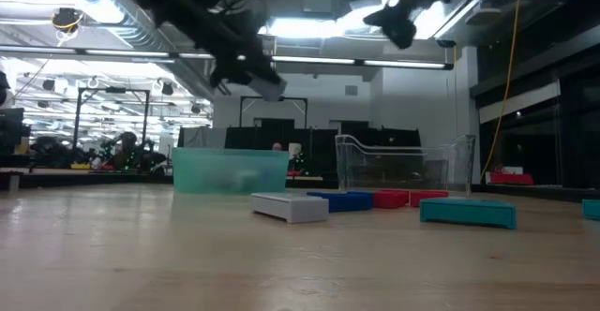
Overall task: Pick & Place Office items
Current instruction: Put the light blue charger adapter into the green bin, then put the white digital clock into the transparent bin
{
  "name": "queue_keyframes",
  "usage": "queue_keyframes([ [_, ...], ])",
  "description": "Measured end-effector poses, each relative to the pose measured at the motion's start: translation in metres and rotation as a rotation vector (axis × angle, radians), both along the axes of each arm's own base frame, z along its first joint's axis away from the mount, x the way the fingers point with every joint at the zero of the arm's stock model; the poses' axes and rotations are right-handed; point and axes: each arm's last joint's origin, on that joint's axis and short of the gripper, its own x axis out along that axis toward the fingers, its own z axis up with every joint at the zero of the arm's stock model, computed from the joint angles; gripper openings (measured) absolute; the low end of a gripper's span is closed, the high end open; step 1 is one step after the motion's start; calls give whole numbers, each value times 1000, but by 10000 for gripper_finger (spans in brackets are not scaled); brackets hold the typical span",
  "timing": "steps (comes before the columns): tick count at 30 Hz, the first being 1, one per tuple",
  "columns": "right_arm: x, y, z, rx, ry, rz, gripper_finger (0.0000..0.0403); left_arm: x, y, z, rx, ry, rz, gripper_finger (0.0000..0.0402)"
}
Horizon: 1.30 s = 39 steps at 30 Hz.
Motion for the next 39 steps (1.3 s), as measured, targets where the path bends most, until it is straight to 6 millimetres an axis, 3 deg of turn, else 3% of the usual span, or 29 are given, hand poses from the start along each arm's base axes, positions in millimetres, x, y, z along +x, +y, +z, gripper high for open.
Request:
queue_keyframes([
  [4, -38, -2, 0, -19, -48, -62, 292, -19, -8, -9, -20, -41, 53, 119],
  [9, -90, 1, -23, -2, -74, -214, 292, -31, -13, -15, -26, -68, 110, 119],
  [14, -118, 6, -38, 12, -110, -354, 292, -31, -6, -36, -100, 2, 170, 119],
  [20, -125, 7, -37, 47, -131, -449, 292, -27, 5, -64, -157, 119, 217, 126],
  [25, -125, 5, -37, 72, -123, -520, 292, -27, 14, -76, -203, 139, 272, 209],
  [30, -122, 2, -36, 80, -136, -549, 292, -27, 20, -74, -203, 98, 297, 263],
  [35, -120, -1, -28, 137, -223, -650, 292, -27, 25, -70, -129, 106, 288, 270],
  [39, -119, -3, -18, 165, -332, -706, 292, -14, 24, -47, -148, -43, -34, 258],
])
